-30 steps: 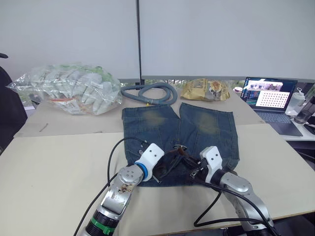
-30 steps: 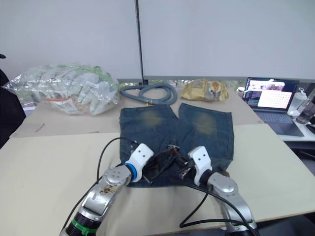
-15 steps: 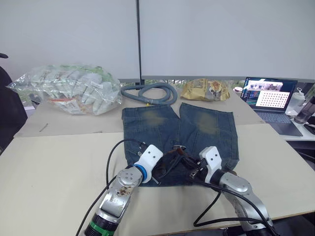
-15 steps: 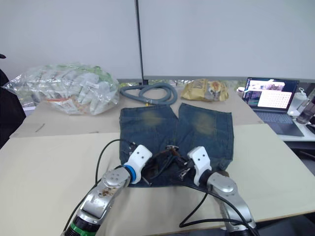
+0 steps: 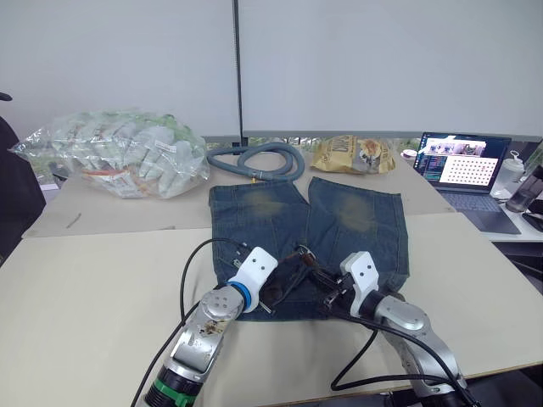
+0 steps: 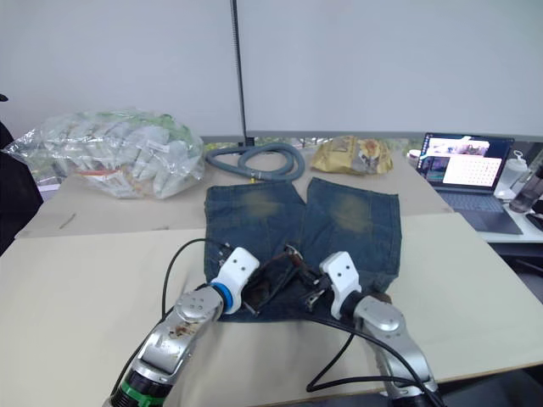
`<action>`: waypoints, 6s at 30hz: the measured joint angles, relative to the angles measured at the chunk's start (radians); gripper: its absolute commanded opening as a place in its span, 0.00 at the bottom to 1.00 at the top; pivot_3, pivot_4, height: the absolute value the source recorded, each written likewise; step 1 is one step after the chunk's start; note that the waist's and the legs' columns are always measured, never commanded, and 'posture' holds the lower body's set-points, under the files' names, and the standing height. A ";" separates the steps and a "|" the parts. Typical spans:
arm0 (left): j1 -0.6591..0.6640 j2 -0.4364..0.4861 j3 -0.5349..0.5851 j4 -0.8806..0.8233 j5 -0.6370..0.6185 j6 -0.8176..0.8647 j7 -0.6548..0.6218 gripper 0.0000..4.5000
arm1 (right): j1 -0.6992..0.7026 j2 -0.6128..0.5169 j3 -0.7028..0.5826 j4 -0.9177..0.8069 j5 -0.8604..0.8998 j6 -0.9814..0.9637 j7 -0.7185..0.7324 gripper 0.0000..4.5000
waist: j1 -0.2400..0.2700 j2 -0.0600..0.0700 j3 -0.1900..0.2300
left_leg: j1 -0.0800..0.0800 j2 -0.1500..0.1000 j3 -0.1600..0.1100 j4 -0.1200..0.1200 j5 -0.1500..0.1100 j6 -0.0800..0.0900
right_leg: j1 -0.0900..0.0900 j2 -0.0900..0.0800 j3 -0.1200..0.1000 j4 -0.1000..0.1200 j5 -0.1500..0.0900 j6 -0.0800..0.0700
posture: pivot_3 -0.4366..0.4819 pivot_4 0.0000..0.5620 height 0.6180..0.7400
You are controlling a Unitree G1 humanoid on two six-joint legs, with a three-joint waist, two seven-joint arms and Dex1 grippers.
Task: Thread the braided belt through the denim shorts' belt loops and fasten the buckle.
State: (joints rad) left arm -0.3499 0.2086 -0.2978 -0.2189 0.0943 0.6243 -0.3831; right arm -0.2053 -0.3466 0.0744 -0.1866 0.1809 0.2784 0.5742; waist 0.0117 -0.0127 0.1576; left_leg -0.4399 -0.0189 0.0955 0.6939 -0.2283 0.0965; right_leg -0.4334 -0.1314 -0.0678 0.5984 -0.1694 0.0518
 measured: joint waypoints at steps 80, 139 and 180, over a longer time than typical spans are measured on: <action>0.101 0.017 -0.022 0.017 -0.130 -0.293 -0.228 0.83 | -0.038 0.143 -0.422 -0.180 0.911 0.760 -0.552 0.00 | 0.000 0.009 -0.006 | 0.000 0.000 0.002 0.000 -0.006 0.010 | -0.002 -0.001 0.001 0.004 -0.001 0.000 | 0.48 0.27 1.00; -0.072 -0.157 0.029 0.089 -0.370 -0.371 -0.182 0.00 | 0.116 -0.291 -0.293 -0.435 1.346 0.453 -0.630 0.55 | 0.027 0.009 -0.005 | 0.000 0.000 0.001 0.003 -0.010 0.017 | 0.007 -0.001 0.001 -0.005 -0.001 0.003 | 0.48 0.27 1.00; 0.113 -0.164 0.518 -0.047 -0.988 0.027 0.056 0.00 | -0.122 -0.184 0.215 0.137 0.029 -0.074 0.211 0.00 | 0.004 0.008 -0.006 | 0.009 -0.001 -0.002 0.001 -0.005 0.003 | 0.011 0.001 0.001 -0.004 -0.004 0.002 | 0.48 0.27 1.00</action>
State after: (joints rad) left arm -0.2373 0.0446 0.2206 -0.2661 -0.8936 0.6516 -0.3274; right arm -0.3269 -0.5308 0.2894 -0.0494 0.2100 0.2042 0.7856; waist 0.0157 -0.0048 0.1515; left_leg -0.4305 -0.0194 0.0939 0.6950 -0.2332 0.0990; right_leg -0.4226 -0.1309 -0.0663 0.5946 -0.1729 0.0541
